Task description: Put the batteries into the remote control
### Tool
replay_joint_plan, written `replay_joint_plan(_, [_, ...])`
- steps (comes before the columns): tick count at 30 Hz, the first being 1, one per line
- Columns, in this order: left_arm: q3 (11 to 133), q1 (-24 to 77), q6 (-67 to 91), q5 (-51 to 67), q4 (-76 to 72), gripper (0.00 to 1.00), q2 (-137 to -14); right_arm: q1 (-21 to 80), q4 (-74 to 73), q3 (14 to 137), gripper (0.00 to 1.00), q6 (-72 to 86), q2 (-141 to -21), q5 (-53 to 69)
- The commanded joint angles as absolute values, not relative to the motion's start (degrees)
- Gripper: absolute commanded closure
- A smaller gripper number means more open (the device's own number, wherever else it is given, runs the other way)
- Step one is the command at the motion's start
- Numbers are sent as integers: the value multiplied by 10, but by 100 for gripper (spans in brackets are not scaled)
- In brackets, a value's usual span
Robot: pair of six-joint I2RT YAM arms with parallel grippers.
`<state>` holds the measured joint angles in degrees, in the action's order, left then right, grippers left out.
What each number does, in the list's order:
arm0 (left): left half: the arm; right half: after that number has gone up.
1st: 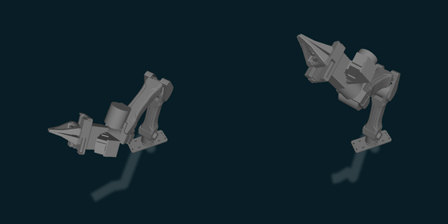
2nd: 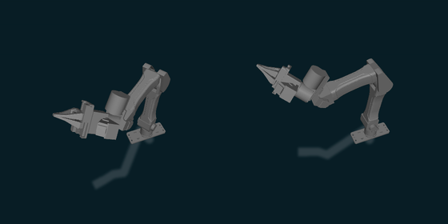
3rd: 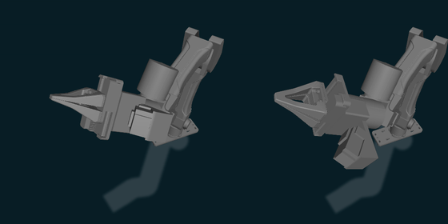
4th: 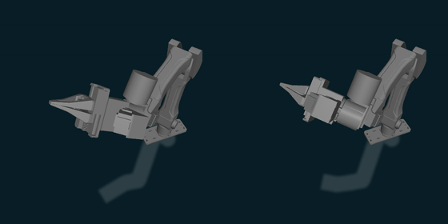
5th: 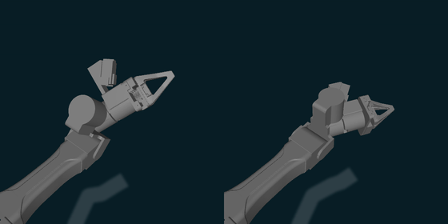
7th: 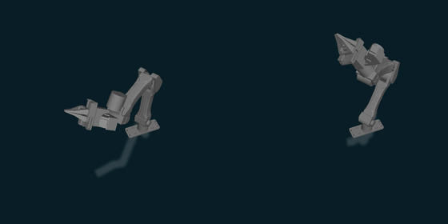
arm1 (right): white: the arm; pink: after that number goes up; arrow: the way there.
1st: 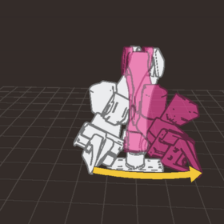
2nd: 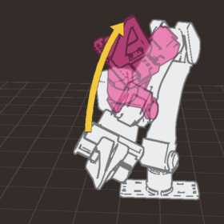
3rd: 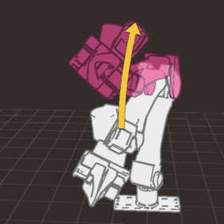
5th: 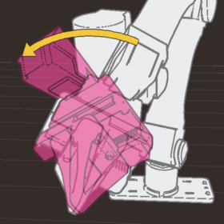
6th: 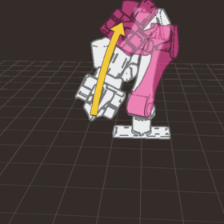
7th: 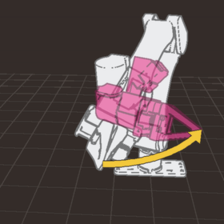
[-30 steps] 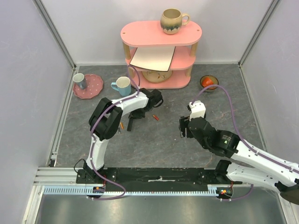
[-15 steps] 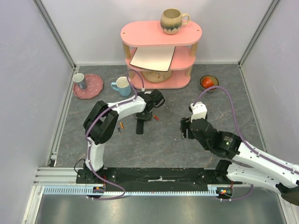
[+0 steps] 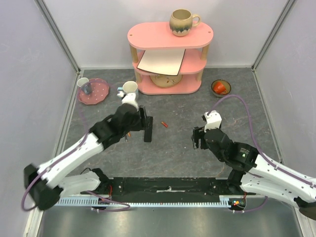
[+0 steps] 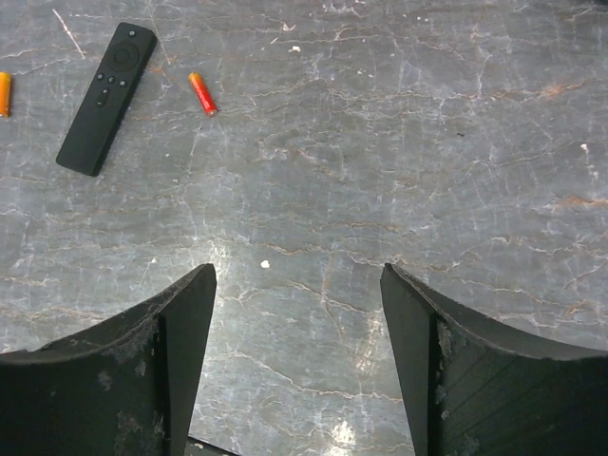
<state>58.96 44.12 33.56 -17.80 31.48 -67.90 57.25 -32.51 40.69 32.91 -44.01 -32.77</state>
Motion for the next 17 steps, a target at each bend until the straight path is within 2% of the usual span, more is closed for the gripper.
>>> replay_joint_plan(1, [461,440,338,-187,261,26,-525,573,-263,370,22,321,-395,-315])
replay_joint_plan(2, [439,438,341,-192,271,18,-492,573,-257,366,22,319,-392,-308])
replay_joint_plan(3, [433,437,341,-188,285,1,-480,572,-246,361,22,316,-395,-307])
replay_joint_plan(7, [430,435,372,-214,360,1,-472,573,-243,375,22,309,-428,-306])
replay_joint_plan(15, [349,435,510,-240,333,1,-381,573,-236,392,22,312,-464,-307])
replay_joint_plan(17, [361,435,575,-275,378,1,-381,572,-224,395,21,307,-458,-295])
